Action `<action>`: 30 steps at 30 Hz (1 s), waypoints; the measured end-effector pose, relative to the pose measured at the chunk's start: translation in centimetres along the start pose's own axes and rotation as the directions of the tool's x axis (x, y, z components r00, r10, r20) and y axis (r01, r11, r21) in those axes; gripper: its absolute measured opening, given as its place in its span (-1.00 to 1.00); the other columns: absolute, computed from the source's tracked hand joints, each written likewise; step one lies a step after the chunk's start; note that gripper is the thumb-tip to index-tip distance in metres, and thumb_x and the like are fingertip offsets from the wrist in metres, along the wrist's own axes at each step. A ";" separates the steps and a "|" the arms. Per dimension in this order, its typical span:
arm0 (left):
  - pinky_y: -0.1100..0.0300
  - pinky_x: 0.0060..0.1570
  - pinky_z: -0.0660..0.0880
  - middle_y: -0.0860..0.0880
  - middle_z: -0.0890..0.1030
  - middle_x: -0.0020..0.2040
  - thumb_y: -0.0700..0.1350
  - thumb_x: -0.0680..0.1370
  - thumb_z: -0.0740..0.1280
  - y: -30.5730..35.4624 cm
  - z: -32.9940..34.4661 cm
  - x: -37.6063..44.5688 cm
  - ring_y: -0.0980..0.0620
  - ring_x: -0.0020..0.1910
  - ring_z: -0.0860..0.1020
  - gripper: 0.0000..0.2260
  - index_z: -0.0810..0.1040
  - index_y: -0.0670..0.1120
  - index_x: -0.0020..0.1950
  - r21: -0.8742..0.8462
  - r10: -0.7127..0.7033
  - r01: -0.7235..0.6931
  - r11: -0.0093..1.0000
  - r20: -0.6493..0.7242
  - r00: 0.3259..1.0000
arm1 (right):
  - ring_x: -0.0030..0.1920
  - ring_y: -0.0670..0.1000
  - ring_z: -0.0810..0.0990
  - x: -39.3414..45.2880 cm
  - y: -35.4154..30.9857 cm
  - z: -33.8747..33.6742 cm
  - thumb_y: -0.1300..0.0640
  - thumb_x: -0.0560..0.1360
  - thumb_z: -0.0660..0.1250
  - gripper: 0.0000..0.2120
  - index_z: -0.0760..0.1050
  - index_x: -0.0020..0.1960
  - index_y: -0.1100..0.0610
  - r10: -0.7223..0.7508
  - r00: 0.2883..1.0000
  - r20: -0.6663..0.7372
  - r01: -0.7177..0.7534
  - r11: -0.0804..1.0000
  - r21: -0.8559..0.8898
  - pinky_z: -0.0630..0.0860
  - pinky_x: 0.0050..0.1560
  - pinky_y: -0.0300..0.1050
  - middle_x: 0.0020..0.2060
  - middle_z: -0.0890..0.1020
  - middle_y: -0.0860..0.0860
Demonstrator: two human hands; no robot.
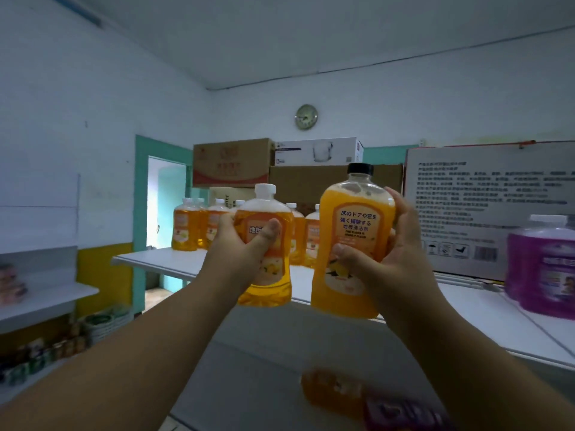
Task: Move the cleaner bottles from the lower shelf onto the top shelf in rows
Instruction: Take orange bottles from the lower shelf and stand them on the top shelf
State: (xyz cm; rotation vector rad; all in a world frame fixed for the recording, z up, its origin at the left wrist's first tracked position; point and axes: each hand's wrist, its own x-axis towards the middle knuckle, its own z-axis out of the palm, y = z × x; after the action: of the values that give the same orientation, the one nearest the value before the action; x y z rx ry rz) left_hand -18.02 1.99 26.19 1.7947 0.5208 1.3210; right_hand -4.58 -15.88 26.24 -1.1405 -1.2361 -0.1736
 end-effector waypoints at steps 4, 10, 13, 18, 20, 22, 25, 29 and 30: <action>-0.12 0.01 0.62 0.03 0.55 0.13 0.37 0.28 0.43 -4.3 -3.6 6.6 -0.05 0.09 0.59 -0.28 0.29 0.14 0.35 -0.075 0.021 -0.014 0.997 0.093 0.995 | 0.07 -0.13 0.64 3.2 1.7 6.4 -0.16 0.19 0.54 -0.08 0.08 0.39 -0.39 0.032 0.999 0.010 -0.032 0.998 -0.054 0.66 -0.02 0.05 0.14 0.51 -0.20; 0.15 -0.27 0.64 0.13 0.62 0.02 0.38 0.21 0.50 -10.4 -6.1 16.0 0.07 -0.05 0.66 -0.39 0.37 0.34 0.17 -0.143 0.010 0.010 0.990 0.138 0.990 | 0.02 -0.18 0.65 7.9 5.2 11.9 -0.07 0.19 0.59 -0.10 0.11 0.27 -0.58 0.112 0.993 -0.041 -0.114 0.993 -0.035 0.67 -0.20 -0.08 0.03 0.55 -0.27; 0.39 -0.45 0.49 0.19 0.59 -0.01 0.41 0.20 0.46 -12.2 -6.9 19.9 0.18 -0.13 0.61 -0.51 0.34 0.44 0.03 -0.099 0.007 0.005 0.995 0.121 0.993 | 0.00 -0.13 0.66 10.1 6.9 14.1 -0.14 0.12 0.58 -0.08 0.10 0.25 -0.59 0.119 0.991 -0.065 -0.123 0.991 -0.061 0.66 -0.22 -0.11 0.06 0.53 -0.24; 0.33 -0.40 0.41 0.22 0.52 -0.01 0.30 0.27 0.43 -14.4 -7.2 22.9 0.23 -0.13 0.51 -0.54 0.35 0.26 0.07 -0.023 -0.017 0.019 1.000 0.107 0.994 | 0.02 -0.09 0.65 13.2 9.1 16.8 -0.11 0.19 0.56 -0.07 0.05 0.31 -0.54 0.117 0.993 -0.012 -0.118 0.987 -0.113 0.66 -0.06 0.03 0.11 0.53 -0.20; 0.29 -0.37 0.42 0.21 0.53 -0.01 0.26 0.35 0.45 -15.1 -7.4 23.9 0.22 -0.11 0.51 -0.53 0.33 0.24 0.15 0.051 -0.001 -0.005 0.999 0.115 0.993 | 0.01 -0.09 0.65 14.1 9.9 18.0 -0.03 0.26 0.58 -0.08 0.05 0.32 -0.54 0.123 0.992 -0.021 -0.125 0.984 -0.125 0.65 -0.08 0.01 0.10 0.53 -0.20; 0.26 -0.33 0.46 0.19 0.54 0.00 0.24 0.40 0.47 -15.9 -7.8 25.2 0.16 -0.09 0.54 -0.54 0.35 0.20 0.18 0.129 0.025 -0.041 0.991 0.127 0.992 | -0.01 -0.15 0.65 15.0 10.6 19.3 0.02 0.31 0.58 -0.09 0.05 0.31 -0.55 0.121 0.992 -0.031 -0.124 0.985 -0.116 0.64 -0.18 -0.11 0.07 0.53 -0.21; 0.24 -0.31 0.49 0.19 0.56 -0.03 0.24 0.39 0.48 -17.2 -8.5 27.2 0.11 -0.08 0.57 -0.55 0.38 0.17 0.16 0.194 0.037 -0.067 0.979 0.157 0.987 | -0.01 -0.07 0.65 15.9 10.9 21.0 0.04 0.33 0.58 -0.09 0.03 0.28 -0.59 0.116 0.992 -0.057 -0.123 0.982 -0.141 0.63 -0.17 -0.11 0.07 0.51 -0.22; 0.32 -0.33 0.46 0.20 0.57 -0.09 0.22 0.37 0.51 -19.7 -9.8 28.9 0.12 -0.09 0.59 -0.56 0.43 0.12 0.13 0.294 0.063 -0.132 0.947 0.234 0.970 | 0.01 -0.02 0.61 16.0 11.7 23.8 0.08 0.34 0.57 -0.03 -0.02 0.24 -0.65 0.104 0.988 -0.112 -0.125 0.971 -0.205 0.60 -0.15 -0.07 0.10 0.47 -0.21; 0.33 -0.33 0.45 0.21 0.56 -0.10 0.22 0.37 0.51 -20.4 -10.2 29.3 0.12 -0.08 0.60 -0.56 0.45 0.10 0.12 0.309 0.073 -0.152 0.939 0.253 0.965 | 0.02 -0.02 0.60 16.0 12.0 24.5 0.08 0.33 0.57 -0.03 -0.02 0.24 -0.65 0.106 0.986 -0.126 -0.133 0.966 -0.222 0.57 -0.17 -0.09 0.10 0.46 -0.20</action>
State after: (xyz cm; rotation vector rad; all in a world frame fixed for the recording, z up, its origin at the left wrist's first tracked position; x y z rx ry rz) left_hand -13.97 38.86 27.68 2.2538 0.5316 1.1193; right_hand -6.41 15.56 29.44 -1.3835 -1.0620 -0.2927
